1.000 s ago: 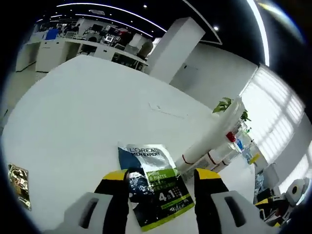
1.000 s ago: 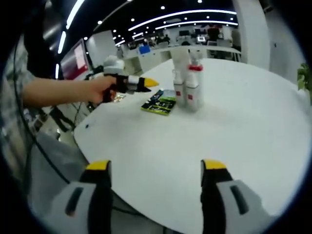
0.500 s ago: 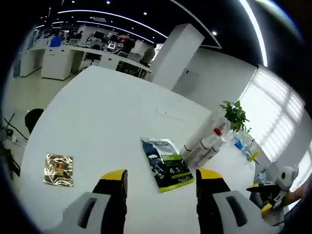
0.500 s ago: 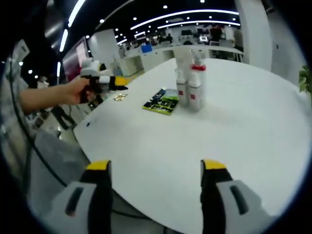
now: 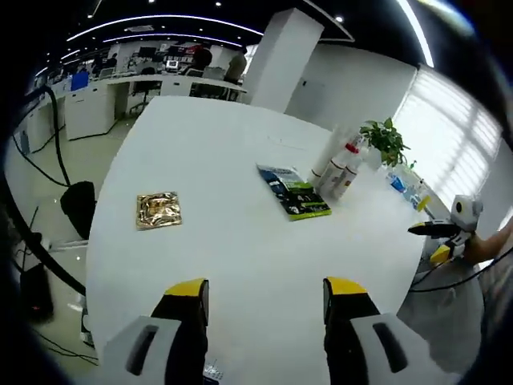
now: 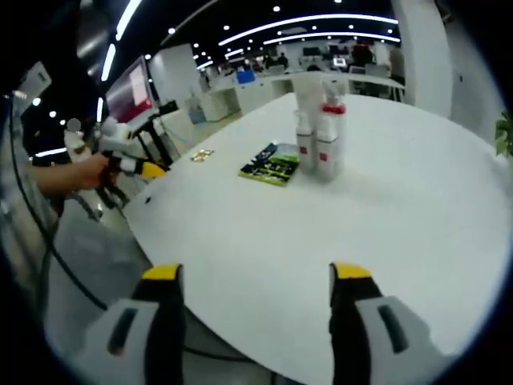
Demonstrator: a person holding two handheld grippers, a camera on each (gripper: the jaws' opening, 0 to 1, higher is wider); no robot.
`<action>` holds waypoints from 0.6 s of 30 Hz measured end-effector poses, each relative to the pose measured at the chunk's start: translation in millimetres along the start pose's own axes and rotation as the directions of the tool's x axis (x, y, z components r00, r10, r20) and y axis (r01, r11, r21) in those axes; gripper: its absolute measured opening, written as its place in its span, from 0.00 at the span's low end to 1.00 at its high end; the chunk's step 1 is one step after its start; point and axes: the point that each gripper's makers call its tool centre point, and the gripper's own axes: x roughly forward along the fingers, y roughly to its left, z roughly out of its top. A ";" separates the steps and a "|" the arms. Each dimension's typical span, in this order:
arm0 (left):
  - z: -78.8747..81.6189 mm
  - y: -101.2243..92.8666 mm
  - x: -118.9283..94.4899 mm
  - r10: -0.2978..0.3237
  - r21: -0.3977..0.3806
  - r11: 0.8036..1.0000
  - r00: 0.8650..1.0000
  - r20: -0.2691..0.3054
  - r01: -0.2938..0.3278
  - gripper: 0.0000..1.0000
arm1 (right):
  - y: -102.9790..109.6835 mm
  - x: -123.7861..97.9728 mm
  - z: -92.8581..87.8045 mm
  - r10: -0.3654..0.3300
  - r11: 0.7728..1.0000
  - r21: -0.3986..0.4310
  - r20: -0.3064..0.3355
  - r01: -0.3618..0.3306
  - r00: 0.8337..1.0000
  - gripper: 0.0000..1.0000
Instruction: Arrange the skincare products in the storage area until every visible bottle or jar stands upright without overlapping.
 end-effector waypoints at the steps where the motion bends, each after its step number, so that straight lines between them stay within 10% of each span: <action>1: -2.8 1.4 -1.1 0.002 0.004 1.000 1.000 -0.012 -0.002 0.63 | 0.4 0.2 -0.1 0.001 1.000 -0.003 -0.001 -0.001 1.000 0.72; 10: -29.6 24.2 -14.2 0.070 0.101 0.993 0.990 -0.126 -0.057 0.66 | 1.6 1.1 -1.5 0.001 1.000 -0.021 -0.013 -0.001 1.000 0.72; 18: -64.6 39.9 -21.3 0.153 0.234 0.968 0.946 -0.287 -0.085 0.61 | 2.1 1.7 -2.6 -0.004 0.999 -0.036 -0.020 0.003 1.000 0.72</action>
